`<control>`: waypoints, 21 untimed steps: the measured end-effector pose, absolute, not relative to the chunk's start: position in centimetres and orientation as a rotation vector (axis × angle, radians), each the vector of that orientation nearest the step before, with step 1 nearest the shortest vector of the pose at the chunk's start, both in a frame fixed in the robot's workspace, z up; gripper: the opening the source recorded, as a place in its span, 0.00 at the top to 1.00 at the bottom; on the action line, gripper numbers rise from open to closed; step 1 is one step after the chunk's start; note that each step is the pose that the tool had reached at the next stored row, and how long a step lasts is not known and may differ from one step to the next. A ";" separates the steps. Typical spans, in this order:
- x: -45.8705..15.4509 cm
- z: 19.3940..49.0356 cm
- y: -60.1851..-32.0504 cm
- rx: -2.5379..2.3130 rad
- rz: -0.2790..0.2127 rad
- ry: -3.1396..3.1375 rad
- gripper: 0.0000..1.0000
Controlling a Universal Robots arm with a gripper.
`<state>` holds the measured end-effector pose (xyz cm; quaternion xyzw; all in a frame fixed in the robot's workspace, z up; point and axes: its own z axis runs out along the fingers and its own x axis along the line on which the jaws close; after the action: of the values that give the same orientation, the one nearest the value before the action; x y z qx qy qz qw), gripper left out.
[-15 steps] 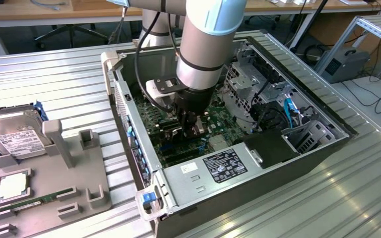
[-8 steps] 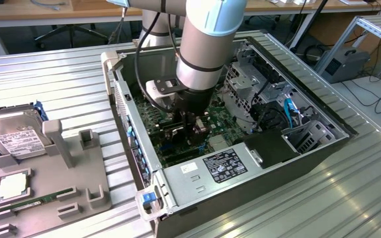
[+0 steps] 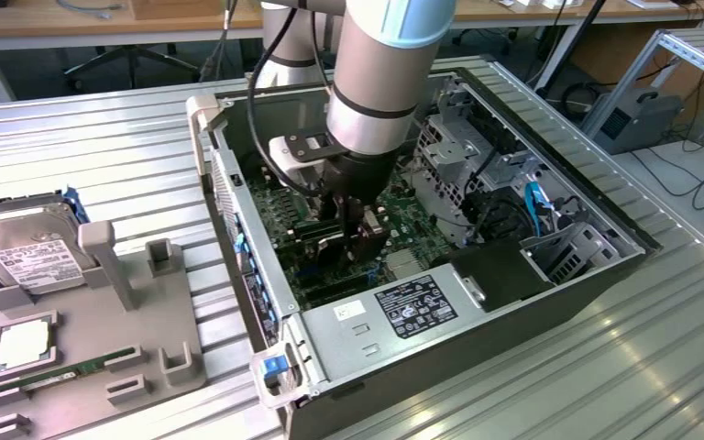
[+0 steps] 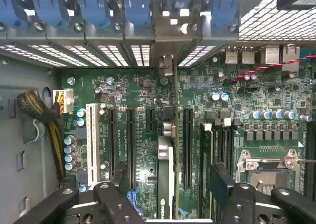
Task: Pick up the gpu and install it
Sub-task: 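Insert the gpu into the slot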
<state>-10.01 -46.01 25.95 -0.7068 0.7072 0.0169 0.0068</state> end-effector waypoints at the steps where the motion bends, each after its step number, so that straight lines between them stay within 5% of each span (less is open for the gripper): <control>1: -10.0 25.9 -46.0 -2.211 0.053 2.212 0.24; 8: -10.0 26.0 -46.0 -2.211 0.053 2.212 0.25; 13: -10.0 26.0 -46.0 -2.211 0.053 2.212 0.51; 19: -10.0 26.0 -45.6 -2.211 0.053 2.212 0.52; 21: -10.0 26.0 -45.6 -2.211 0.053 2.212 0.65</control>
<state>-10.02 -45.63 25.96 -0.7068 0.7072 0.0168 0.0067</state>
